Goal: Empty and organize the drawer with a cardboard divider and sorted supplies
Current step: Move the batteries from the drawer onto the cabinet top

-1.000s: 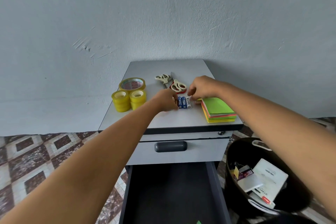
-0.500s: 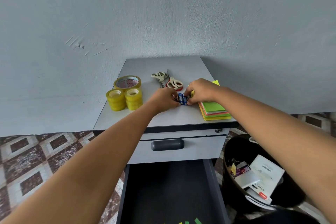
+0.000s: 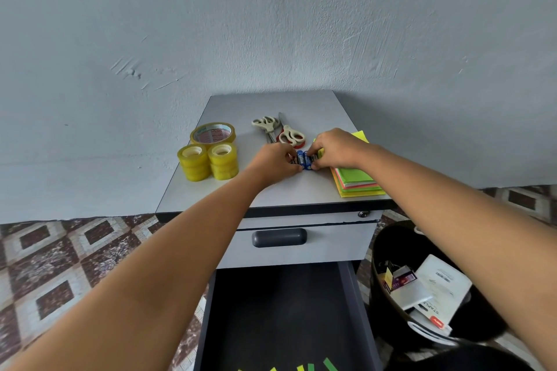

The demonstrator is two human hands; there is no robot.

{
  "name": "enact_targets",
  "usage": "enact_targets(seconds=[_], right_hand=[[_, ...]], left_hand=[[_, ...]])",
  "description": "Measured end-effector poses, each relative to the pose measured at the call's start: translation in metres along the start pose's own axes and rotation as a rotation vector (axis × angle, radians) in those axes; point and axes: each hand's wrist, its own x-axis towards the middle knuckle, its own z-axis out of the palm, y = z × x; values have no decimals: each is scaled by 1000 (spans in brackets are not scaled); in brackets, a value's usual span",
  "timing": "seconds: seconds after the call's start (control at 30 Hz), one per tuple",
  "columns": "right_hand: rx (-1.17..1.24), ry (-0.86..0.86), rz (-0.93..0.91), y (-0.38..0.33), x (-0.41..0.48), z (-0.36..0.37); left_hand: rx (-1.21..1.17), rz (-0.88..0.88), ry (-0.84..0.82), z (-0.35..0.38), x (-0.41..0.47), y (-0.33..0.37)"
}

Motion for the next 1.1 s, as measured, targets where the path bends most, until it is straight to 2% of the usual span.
enact_targets(seconds=[0.67, 0.97, 1.1], right_hand=[[37, 17, 4, 1, -1, 0], [330, 188, -41, -28, -65, -11], [438, 177, -58, -48, -116, 12]], left_hand=[[-96, -18, -40, 1, 1, -7], [-229, 24, 106, -8, -59, -15], [-350, 84, -7, 5, -121, -23]])
